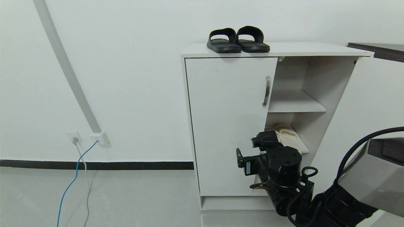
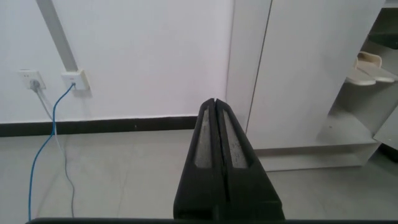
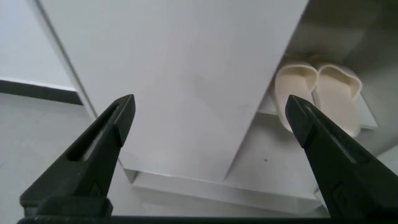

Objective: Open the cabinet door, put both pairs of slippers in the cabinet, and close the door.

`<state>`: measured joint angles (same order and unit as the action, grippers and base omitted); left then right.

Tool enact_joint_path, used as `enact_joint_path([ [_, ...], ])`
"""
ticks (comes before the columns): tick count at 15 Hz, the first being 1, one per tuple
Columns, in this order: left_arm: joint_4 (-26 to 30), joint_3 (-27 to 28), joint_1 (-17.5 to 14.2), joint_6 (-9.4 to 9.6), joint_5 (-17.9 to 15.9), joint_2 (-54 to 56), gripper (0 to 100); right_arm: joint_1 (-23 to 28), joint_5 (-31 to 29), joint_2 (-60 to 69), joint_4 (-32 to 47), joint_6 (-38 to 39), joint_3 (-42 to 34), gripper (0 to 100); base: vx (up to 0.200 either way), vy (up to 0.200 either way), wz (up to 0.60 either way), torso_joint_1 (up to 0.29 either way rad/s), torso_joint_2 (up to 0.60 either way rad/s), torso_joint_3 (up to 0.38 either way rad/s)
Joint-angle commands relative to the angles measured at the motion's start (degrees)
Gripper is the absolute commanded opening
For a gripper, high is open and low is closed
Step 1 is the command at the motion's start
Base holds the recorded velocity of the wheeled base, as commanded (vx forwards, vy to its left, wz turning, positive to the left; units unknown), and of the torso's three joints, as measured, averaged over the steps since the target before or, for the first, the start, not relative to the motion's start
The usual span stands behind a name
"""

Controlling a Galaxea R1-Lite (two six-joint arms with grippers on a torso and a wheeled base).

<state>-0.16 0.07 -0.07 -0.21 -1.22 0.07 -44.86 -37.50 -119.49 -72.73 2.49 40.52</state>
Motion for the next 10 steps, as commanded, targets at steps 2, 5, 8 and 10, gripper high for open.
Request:
enact_joint_path([
  [2, -0.02, 0.01, -0.01, 0.03, -0.01, -0.07, 0, -0.05, -0.03, -0.21, -0.04, -0.11, 0.00, 100, 0.000, 0.000, 0.00, 0.000, 0.00, 0.000],
  [5, -0.02, 0.01, -0.01, 0.12, -0.01, -0.07, 0, -0.05, -0.12, -0.48, -0.04, -0.11, -0.09, 100, 0.000, 0.000, 0.00, 0.000, 0.00, 0.000],
  [8, -0.02, 0.01, -0.01, 0.12, -0.01, -0.07, 0, -0.05, -0.12, -0.48, -1.36, -1.43, 0.00, 100, 0.000, 0.000, 0.00, 0.000, 0.00, 0.000],
  [10, -0.02, 0.01, -0.01, 0.03, -0.01, -0.07, 0, -0.05, -0.12, -0.57, -1.80, -1.61, 0.00, 100, 0.000, 0.000, 0.00, 0.000, 0.00, 0.000],
])
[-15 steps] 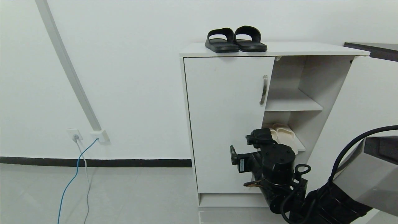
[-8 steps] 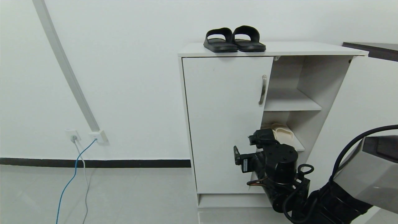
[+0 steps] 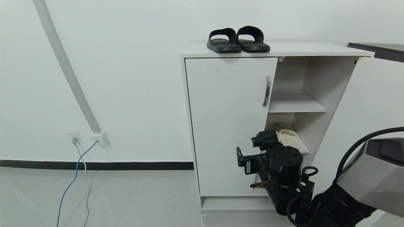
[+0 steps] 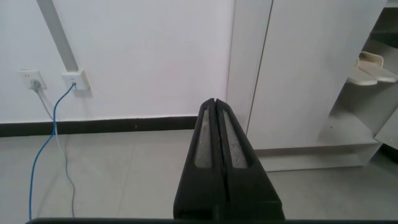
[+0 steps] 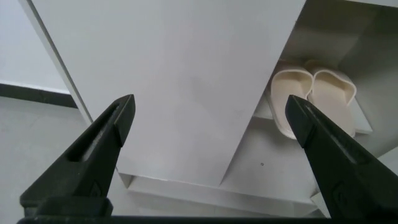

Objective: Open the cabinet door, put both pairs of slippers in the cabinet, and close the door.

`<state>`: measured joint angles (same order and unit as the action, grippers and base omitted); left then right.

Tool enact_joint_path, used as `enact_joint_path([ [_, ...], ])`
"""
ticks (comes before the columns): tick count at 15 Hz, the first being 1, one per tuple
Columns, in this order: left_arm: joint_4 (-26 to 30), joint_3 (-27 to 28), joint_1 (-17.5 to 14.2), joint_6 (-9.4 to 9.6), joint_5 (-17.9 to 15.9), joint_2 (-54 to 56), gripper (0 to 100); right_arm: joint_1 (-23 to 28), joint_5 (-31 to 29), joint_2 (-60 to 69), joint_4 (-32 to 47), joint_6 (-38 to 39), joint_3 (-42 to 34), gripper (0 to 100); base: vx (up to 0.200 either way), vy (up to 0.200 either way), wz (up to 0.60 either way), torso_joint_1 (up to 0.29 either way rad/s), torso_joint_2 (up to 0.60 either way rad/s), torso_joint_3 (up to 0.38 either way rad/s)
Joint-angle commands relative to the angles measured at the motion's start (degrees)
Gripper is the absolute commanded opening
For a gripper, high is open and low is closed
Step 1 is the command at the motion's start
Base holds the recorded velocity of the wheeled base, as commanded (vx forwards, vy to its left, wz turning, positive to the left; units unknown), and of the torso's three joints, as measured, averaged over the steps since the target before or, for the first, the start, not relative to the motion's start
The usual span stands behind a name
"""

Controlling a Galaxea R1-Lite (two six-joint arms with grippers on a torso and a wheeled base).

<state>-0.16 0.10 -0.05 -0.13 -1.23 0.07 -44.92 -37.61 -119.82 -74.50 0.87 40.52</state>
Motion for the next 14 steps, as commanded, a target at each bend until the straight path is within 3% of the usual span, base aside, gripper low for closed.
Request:
enact_joint_path([
  [1, -0.02, -0.01, -0.04, -0.04, 0.00, -0.07, 0, 0.01, -0.01, -0.24, -0.03, -0.07, -0.09, 100, 0.000, 0.000, 0.00, 0.000, 0.00, 0.000],
  [5, -0.02, -0.01, -0.04, -0.04, 0.00, -0.07, 0, -0.08, -0.01, -0.24, -0.03, -0.07, -0.09, 100, 0.000, 0.000, 0.00, 0.004, -0.02, -0.047],
  [14, -0.02, -0.01, -0.04, -0.04, 0.00, -0.07, 0, 0.01, -0.01, -0.33, 0.05, -0.07, -0.09, 100, 0.000, 0.000, 0.00, 0.074, -0.42, -0.345],
])
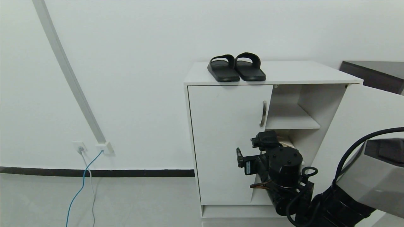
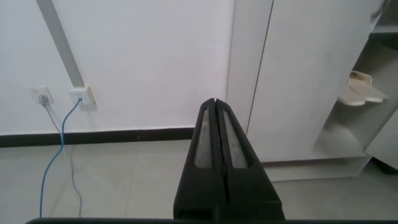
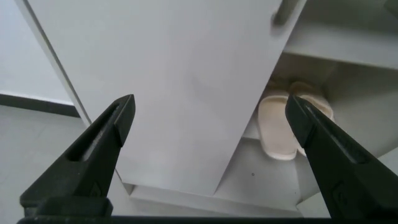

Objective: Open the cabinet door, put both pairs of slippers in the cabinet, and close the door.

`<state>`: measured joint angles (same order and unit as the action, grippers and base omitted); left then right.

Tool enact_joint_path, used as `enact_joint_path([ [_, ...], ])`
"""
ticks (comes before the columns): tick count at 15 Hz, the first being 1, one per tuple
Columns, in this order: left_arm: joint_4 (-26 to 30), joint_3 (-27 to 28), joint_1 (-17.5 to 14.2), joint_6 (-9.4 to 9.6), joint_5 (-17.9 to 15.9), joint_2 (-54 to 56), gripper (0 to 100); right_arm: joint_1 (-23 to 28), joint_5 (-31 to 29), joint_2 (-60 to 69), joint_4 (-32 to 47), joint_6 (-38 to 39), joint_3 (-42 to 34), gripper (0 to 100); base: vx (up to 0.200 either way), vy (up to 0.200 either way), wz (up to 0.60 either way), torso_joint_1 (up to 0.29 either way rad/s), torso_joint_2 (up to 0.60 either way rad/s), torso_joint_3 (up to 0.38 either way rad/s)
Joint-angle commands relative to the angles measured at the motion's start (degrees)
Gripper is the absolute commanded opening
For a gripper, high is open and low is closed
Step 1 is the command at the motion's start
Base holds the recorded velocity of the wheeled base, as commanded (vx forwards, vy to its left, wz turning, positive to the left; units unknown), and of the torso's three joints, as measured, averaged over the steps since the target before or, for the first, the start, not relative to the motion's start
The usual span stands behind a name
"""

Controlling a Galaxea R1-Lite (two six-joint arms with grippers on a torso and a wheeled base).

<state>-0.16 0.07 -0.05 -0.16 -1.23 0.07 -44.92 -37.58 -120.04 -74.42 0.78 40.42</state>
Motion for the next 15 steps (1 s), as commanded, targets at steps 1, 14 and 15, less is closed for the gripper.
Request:
enact_joint_path([
  [1, -0.02, 0.01, -0.04, -0.02, 0.00, -0.07, 0, 0.01, -0.03, -0.11, -0.02, 0.01, 0.01, 100, 0.000, 0.000, 0.00, 0.129, -0.46, -0.344],
  [14, -0.02, 0.01, -0.04, -0.02, 0.00, -0.07, 0, 0.01, -0.03, -1.07, -0.11, 0.01, 0.01, 100, 0.000, 0.000, 0.00, 0.174, -0.49, -0.321],
  [15, -0.02, 0.01, -0.04, -0.02, 0.00, -0.07, 0, 0.01, -0.03, -1.34, -0.11, 0.01, 0.01, 100, 0.000, 0.000, 0.00, 0.227, -0.55, -0.315],
])
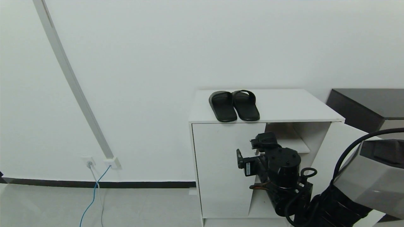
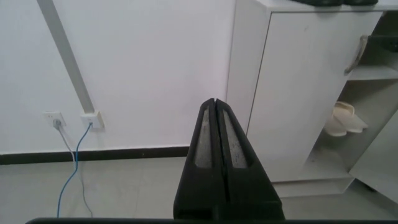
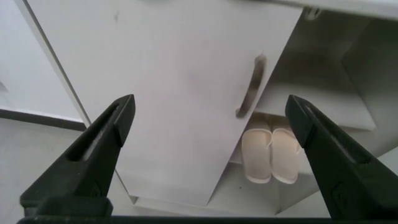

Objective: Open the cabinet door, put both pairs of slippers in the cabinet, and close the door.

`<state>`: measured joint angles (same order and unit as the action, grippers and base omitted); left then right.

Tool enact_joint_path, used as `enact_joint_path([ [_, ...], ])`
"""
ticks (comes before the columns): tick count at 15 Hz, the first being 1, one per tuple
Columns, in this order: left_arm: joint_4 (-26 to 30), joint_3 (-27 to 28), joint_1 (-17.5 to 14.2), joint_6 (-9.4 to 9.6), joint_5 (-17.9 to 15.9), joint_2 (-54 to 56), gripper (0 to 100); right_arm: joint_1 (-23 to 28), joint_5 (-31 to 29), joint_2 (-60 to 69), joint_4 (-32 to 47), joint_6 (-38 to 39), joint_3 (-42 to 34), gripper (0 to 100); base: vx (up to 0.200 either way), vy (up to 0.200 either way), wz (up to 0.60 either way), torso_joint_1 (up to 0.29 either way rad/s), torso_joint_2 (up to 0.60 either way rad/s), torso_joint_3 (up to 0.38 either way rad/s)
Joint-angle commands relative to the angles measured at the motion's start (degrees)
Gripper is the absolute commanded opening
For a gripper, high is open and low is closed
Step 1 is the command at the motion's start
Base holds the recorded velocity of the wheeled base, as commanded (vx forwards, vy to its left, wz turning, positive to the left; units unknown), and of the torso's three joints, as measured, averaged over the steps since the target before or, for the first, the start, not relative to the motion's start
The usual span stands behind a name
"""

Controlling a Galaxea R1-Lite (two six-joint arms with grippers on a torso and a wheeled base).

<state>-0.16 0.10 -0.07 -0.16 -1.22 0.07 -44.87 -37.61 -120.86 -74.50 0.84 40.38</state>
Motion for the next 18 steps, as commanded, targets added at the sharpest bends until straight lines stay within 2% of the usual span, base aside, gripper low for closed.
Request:
enact_joint_path([
  [1, -0.02, -0.01, -0.01, -0.02, -0.01, -0.07, 0, -0.04, -0.01, -0.61, -0.03, 0.04, 0.05, 100, 0.000, 0.000, 0.00, 0.227, -0.54, -0.315],
  [8, -0.02, -0.01, -0.01, -0.02, -0.01, -0.07, 0, -0.04, -0.01, -0.61, -0.21, 0.04, 0.05, 100, 0.000, 0.000, 0.00, 0.250, -0.58, -0.330],
  [18, -0.02, -0.01, -0.01, -0.02, -0.01, -0.07, 0, 0.05, -0.54, -1.40, -2.67, -2.77, -0.03, 100, 0.000, 0.000, 0.00, 0.178, -0.38, -0.210],
])
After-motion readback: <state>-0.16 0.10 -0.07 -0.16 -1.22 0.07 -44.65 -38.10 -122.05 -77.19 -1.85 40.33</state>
